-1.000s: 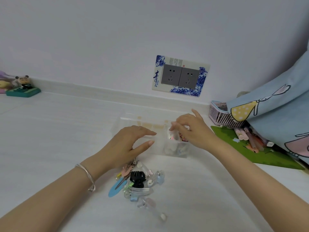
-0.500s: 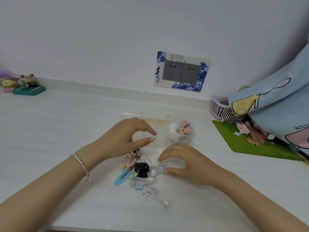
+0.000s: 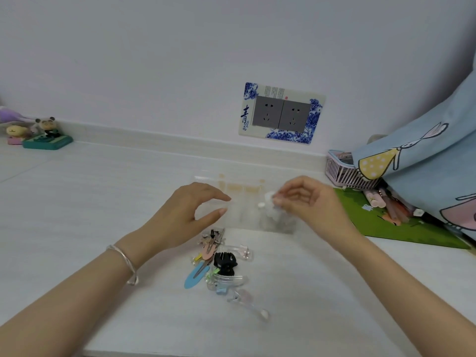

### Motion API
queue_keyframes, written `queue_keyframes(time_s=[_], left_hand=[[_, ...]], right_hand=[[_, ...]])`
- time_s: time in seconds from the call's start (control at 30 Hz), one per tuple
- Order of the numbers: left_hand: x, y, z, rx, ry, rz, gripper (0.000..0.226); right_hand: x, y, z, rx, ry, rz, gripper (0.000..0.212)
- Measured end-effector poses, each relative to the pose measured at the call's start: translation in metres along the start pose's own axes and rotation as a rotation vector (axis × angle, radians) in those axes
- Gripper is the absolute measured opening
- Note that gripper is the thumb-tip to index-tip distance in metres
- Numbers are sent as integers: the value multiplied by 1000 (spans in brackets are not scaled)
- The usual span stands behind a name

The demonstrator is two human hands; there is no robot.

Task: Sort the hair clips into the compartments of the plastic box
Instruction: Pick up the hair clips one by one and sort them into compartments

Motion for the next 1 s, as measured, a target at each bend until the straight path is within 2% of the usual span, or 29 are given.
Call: queue_keyframes(time_s=[0.1,0.23,0.33,0.53,0.7,0.8,0.87,0.93,1.0], left_hand=[[3,0,-3,-23,13,-14,36],[8,1,-5,-44,33,-28,35],[7,3,-6,-53,25,-48,33],[3,6,-6,-58,-6,-56,31],[2,3,-7,-47,-13,-56,31],[2,2,-7,-46,-9,-63,30],[1,0,-7,-38,-6,-66,31],[0,-3,-8,-28,-6,-67,31],[0,-4,-9,-24,-7,-68,31]], right_hand=[[18,4,29,-28,50,-163,13],[6,-14,59,134,-9,-474,14],[-7,-29,66,255,-18,-604,20],[-19,-32,53,281,-27,-626,15],[1,-25,24,134,123,-683,15],[-7,-44,-8,260,91,-584,12],[-24,-57,-25,356,40,-607,19],[-40,-60,-34,356,-14,-626,30],[-47,-60,-38,337,-44,-590,31]])
Point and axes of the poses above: each hand's wrist, its own z-axis towards the middle knuckle, its own y-axis out of the back of the hand, x = y × z, the point moved 8 cm from there along z, towards the middle knuckle, and after that the axes turned 4 degrees about z, right-handed, at the moved point
